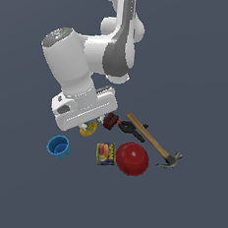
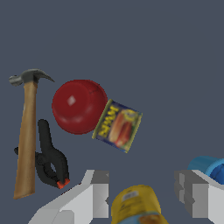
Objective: Pick up a designated object from a clutter of objects.
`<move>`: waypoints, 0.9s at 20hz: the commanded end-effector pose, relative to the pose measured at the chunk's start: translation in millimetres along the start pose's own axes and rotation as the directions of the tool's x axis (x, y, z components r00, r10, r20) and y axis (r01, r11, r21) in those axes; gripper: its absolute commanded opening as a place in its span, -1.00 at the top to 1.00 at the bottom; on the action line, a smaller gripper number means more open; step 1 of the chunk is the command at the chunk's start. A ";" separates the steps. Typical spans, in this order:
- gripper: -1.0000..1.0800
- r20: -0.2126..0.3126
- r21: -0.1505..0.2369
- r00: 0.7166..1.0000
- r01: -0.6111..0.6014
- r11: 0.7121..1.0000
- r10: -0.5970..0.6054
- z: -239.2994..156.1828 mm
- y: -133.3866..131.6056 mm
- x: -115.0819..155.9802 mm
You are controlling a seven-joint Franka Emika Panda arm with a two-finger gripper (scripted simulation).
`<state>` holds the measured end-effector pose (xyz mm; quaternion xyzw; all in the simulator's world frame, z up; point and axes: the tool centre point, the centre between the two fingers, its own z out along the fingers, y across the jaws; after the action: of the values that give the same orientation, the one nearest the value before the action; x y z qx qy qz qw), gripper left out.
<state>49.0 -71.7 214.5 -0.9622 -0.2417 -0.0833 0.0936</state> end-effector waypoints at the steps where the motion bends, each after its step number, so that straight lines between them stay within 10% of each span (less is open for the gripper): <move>1: -0.23 -0.016 0.001 0.999 0.032 0.999 -0.032 5.7 8.5 -3.1; 18: -0.23 -0.103 -0.037 0.967 0.229 0.973 -0.231 43.2 66.6 -33.5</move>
<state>56.9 -129.5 161.1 -0.9264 -0.3375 -0.1430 0.0863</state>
